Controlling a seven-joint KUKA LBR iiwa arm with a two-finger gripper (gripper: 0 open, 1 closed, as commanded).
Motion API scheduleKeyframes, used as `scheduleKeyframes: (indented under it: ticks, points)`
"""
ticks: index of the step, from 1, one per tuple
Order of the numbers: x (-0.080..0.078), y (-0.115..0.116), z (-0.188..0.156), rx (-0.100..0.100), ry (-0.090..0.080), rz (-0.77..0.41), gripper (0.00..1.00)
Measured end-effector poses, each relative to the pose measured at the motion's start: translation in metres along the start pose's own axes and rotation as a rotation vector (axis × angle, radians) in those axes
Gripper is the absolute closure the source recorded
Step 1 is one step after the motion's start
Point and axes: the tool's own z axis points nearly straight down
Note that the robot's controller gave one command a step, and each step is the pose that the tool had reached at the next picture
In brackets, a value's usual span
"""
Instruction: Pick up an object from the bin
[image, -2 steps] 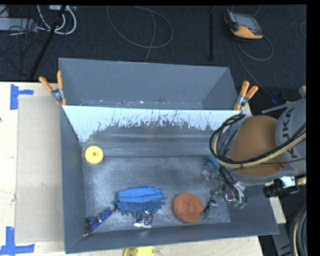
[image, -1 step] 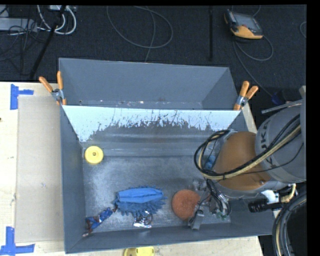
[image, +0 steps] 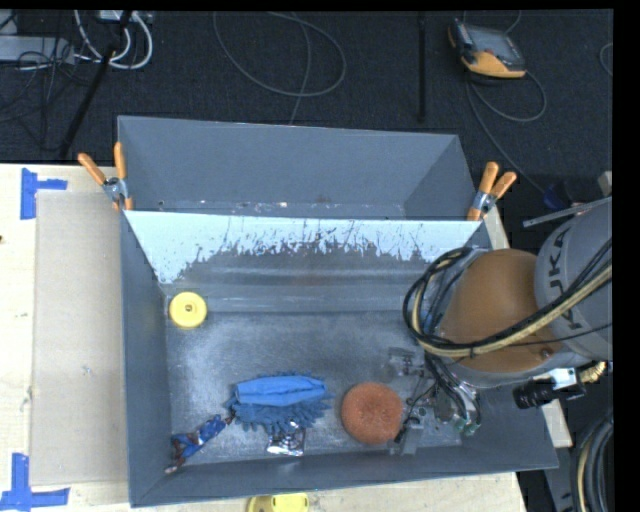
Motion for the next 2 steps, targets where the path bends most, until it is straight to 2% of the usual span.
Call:
scheduleKeyframes:
  ticks: [1,2]
  points:
    - [0.0043,0.0153,0.03,0.0,0.0,0.341,0.0]
    - [0.0005,0.012,0.0392,0.0,0.003,0.174,1.0]
